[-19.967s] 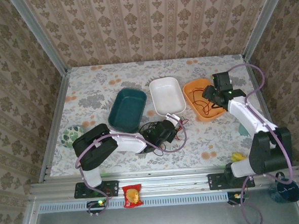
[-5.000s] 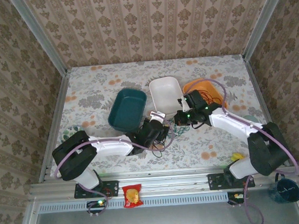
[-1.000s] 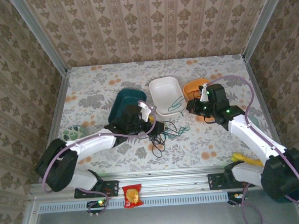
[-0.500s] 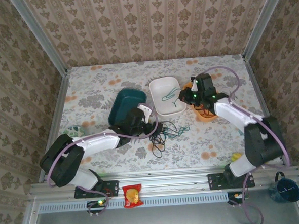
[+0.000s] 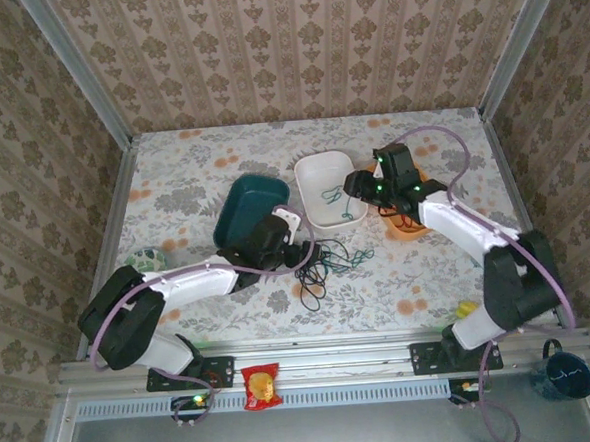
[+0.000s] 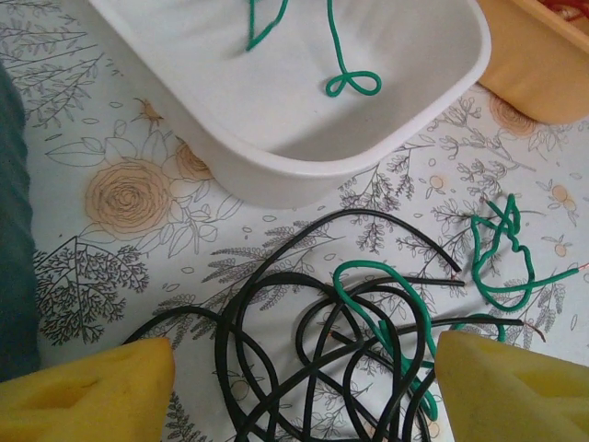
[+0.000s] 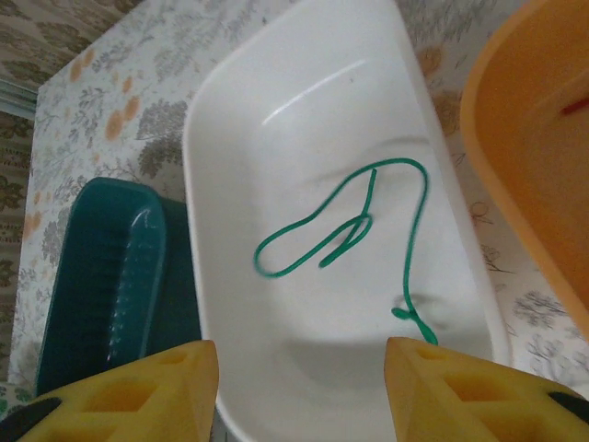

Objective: Untangle the cables

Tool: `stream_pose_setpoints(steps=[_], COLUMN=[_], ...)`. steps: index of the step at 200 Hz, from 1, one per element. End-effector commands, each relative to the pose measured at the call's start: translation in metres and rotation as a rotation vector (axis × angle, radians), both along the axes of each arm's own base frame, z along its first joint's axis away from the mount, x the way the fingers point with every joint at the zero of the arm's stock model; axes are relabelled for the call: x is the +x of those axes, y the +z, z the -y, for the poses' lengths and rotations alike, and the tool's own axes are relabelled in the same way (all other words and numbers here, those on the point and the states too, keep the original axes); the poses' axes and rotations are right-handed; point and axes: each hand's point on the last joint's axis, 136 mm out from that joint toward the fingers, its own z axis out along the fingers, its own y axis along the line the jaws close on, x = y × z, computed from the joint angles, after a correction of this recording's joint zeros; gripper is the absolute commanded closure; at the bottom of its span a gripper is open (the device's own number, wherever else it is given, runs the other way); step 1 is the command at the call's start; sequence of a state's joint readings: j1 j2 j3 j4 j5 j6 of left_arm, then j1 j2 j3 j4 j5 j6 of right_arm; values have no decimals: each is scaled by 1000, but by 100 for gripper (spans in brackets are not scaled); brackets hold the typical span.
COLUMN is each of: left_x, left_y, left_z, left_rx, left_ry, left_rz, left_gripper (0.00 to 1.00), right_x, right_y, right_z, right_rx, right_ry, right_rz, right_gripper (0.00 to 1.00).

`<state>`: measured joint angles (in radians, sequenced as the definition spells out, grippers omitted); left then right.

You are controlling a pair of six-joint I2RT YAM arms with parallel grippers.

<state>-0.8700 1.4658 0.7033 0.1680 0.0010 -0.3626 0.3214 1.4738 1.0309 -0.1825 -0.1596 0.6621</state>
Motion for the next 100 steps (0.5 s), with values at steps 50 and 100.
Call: stream_pose_setpoints(steps=[50, 100], left_x=[-7, -9], left_y=[-9, -24], left_z=[32, 40], left_rx=[112, 203], left_ry=[-95, -116], left_rz=[54, 64], left_gripper=[25, 29], right_x=[-140, -143], right_y=[-77, -113], right_z=[27, 3], right_rx=[-360, -336], right_ry=[212, 321], right_rz=[-329, -421], right_gripper=[50, 54])
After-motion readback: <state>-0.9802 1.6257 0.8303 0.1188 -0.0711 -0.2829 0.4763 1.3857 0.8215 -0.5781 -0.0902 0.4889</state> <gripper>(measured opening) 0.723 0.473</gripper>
